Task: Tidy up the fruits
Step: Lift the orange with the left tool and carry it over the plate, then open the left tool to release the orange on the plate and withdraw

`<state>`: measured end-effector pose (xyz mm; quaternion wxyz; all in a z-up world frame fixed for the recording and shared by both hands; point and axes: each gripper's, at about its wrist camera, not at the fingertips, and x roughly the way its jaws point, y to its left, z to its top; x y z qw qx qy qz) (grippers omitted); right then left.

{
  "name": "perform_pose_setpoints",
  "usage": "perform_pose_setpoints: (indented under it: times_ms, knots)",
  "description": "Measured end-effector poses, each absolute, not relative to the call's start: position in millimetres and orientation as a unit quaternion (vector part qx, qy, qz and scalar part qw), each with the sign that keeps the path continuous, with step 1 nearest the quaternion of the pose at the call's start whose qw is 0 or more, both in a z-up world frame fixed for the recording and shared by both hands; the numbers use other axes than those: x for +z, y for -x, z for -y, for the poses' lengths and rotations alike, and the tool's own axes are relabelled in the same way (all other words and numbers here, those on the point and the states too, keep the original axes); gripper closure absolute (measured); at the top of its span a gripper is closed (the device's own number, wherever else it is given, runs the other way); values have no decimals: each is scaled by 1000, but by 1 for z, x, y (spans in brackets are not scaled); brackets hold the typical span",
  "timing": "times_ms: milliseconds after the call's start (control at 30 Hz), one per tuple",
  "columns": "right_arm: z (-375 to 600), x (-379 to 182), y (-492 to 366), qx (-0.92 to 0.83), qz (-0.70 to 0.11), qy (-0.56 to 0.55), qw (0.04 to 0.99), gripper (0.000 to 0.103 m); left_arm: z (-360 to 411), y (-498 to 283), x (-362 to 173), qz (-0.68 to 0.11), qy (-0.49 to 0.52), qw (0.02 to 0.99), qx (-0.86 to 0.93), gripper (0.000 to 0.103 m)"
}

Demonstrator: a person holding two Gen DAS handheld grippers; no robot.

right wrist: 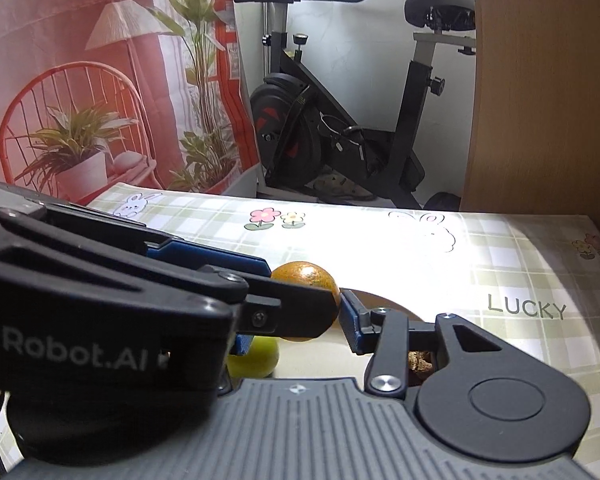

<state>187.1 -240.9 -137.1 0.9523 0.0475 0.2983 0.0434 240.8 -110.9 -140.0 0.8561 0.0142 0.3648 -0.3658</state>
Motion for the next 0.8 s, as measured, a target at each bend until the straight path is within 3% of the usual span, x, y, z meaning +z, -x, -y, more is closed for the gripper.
perform_pose_setpoints:
  times_ms: [500,800]
  knots:
    - [239,-162,-221,33,-355,-16,934,58,108,-292,-182,-421,12,837,-350,63]
    - [241,-143,-187,6,-342,-42,939,56,71,-269,-151,-389,58,860,-325,63]
